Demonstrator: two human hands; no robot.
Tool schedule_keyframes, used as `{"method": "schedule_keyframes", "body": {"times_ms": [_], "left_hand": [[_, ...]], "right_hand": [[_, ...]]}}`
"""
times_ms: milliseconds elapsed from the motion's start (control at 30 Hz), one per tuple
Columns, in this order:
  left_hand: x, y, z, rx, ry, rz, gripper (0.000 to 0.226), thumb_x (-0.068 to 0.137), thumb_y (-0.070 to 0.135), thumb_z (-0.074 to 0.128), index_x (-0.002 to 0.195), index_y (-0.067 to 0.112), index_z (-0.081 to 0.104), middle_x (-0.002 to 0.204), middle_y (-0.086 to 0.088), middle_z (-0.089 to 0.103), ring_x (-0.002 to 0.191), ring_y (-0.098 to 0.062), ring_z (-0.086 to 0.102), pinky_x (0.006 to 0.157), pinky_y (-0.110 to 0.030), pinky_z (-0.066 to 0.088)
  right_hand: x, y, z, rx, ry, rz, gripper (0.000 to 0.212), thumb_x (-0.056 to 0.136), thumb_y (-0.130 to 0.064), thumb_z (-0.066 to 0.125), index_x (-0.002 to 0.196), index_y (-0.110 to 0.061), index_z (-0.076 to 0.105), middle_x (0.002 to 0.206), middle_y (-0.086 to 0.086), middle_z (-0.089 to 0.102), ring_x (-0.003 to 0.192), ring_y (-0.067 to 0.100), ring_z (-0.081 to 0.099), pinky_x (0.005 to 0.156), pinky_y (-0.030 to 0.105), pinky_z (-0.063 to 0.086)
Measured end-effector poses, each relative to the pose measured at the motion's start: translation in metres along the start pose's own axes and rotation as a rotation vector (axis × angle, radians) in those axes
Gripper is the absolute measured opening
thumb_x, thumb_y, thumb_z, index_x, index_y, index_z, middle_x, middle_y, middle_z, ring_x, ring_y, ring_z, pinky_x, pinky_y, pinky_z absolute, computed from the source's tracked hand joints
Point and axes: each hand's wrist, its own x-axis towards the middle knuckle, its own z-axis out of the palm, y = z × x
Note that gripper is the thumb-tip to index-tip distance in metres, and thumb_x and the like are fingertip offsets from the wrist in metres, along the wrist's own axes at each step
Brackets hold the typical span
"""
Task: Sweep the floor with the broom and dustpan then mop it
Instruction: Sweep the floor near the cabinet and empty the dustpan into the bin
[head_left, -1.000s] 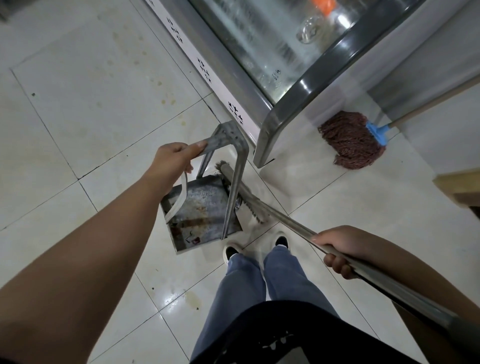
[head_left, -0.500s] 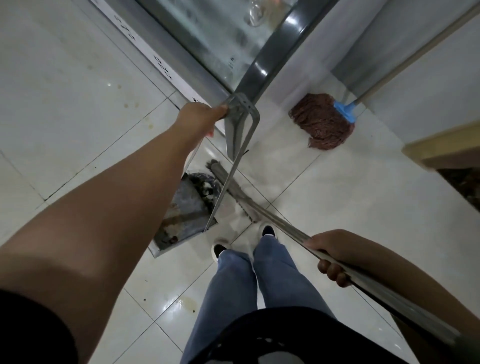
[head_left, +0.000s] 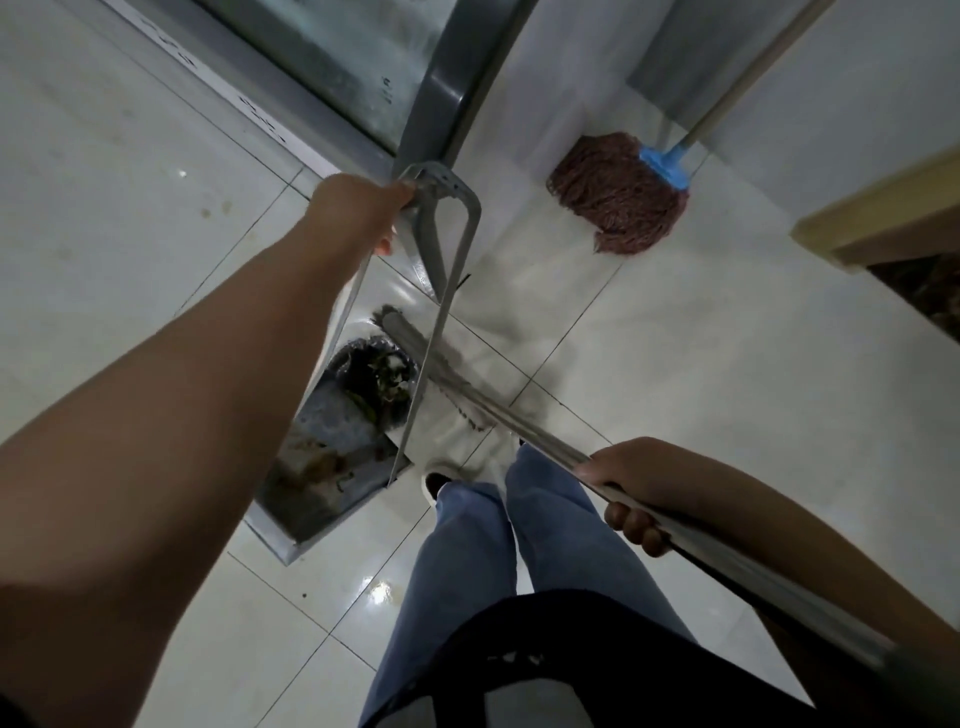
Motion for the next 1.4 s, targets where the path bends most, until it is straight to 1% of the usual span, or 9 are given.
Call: {"method": "schedule_keyframes", "body": {"times_ms": [100, 200, 333, 433, 533, 767, 1000, 1167, 1400], "left_hand": [[0.002, -0.017, 0.005, 0.015, -0.019, -0.028, 0.042, 0.091, 0.042, 0.053, 0.061, 0.012, 0.048, 0.031, 0.006, 0.049, 0.023, 0.005, 0.041, 0.042, -0.016, 0.036], [0.004, -0.02, 0.005, 0.047, 0.018, -0.049, 0.045, 0.091, 0.044, 0.051, 0.06, 0.013, 0.048, 0.037, 0.001, 0.051, 0.018, 0.0, 0.033, 0.045, -0.02, 0.027], [0.007, -0.008, -0.001, 0.0, 0.042, -0.006, 0.042, 0.089, 0.044, 0.055, 0.061, 0.014, 0.048, 0.053, 0.003, 0.053, 0.044, -0.003, 0.044, 0.048, -0.017, 0.031], [0.006, -0.005, -0.003, 0.043, 0.034, 0.017, 0.04, 0.089, 0.042, 0.055, 0.062, 0.014, 0.047, 0.058, 0.003, 0.052, 0.044, -0.004, 0.045, 0.036, -0.01, 0.036], [0.004, -0.007, 0.002, 0.09, 0.02, 0.005, 0.041, 0.088, 0.045, 0.055, 0.063, 0.013, 0.049, 0.057, 0.003, 0.054, 0.023, 0.003, 0.042, 0.03, -0.009, 0.03], [-0.004, -0.007, 0.008, 0.148, 0.021, -0.012, 0.043, 0.088, 0.048, 0.053, 0.067, 0.011, 0.053, 0.023, 0.01, 0.043, 0.037, -0.003, 0.046, 0.045, -0.014, 0.037], [-0.02, -0.002, 0.006, 0.156, -0.044, 0.04, 0.043, 0.087, 0.051, 0.054, 0.077, 0.009, 0.057, 0.059, 0.0, 0.055, 0.025, 0.0, 0.041, 0.024, -0.008, 0.024], [-0.03, 0.001, 0.007, 0.161, -0.108, 0.041, 0.04, 0.087, 0.048, 0.055, 0.09, 0.008, 0.06, 0.063, 0.001, 0.05, 0.048, -0.005, 0.043, 0.042, -0.016, 0.03], [-0.021, -0.017, 0.013, 0.125, -0.121, 0.036, 0.045, 0.088, 0.049, 0.053, 0.061, 0.013, 0.055, 0.058, 0.002, 0.057, 0.047, -0.005, 0.044, 0.049, -0.019, 0.029]], "right_hand": [[0.003, 0.001, 0.002, -0.013, -0.023, -0.001, 0.031, 0.096, -0.025, 0.042, 0.066, -0.018, 0.039, 0.034, -0.002, 0.035, 0.024, 0.006, 0.027, 0.03, 0.01, 0.023], [0.004, 0.003, 0.004, -0.015, -0.028, 0.016, 0.032, 0.097, -0.028, 0.044, 0.069, -0.014, 0.037, 0.034, -0.002, 0.035, 0.024, 0.005, 0.026, 0.029, 0.009, 0.022], [0.006, 0.008, 0.006, 0.009, -0.025, 0.02, 0.032, 0.097, -0.027, 0.043, 0.069, -0.013, 0.035, 0.033, -0.002, 0.036, 0.023, 0.005, 0.027, 0.029, 0.008, 0.022], [0.005, 0.011, 0.007, 0.027, -0.009, 0.012, 0.032, 0.096, -0.027, 0.043, 0.068, -0.013, 0.035, 0.034, -0.002, 0.037, 0.022, 0.005, 0.029, 0.028, 0.009, 0.023], [0.006, 0.013, 0.007, 0.026, -0.012, 0.044, 0.037, 0.097, -0.034, 0.041, 0.069, -0.01, 0.038, 0.033, -0.002, 0.039, 0.022, 0.005, 0.03, 0.028, 0.008, 0.025], [0.006, 0.024, 0.007, 0.024, 0.004, 0.019, 0.038, 0.095, -0.037, 0.044, 0.067, -0.013, 0.038, 0.034, -0.003, 0.038, 0.022, 0.005, 0.029, 0.028, 0.009, 0.024], [0.008, 0.035, 0.008, 0.004, -0.013, -0.002, 0.04, 0.095, -0.039, 0.043, 0.065, -0.013, 0.04, 0.036, -0.003, 0.038, 0.024, 0.005, 0.029, 0.029, 0.011, 0.025], [0.006, 0.036, 0.006, -0.01, -0.025, -0.029, 0.03, 0.094, -0.033, 0.043, 0.07, -0.014, 0.039, 0.037, -0.003, 0.037, 0.025, 0.005, 0.028, 0.03, 0.011, 0.023], [0.009, 0.037, 0.003, -0.024, -0.059, -0.008, 0.027, 0.096, -0.029, 0.043, 0.074, -0.013, 0.039, 0.035, -0.003, 0.038, 0.024, 0.005, 0.029, 0.029, 0.01, 0.024]]}}
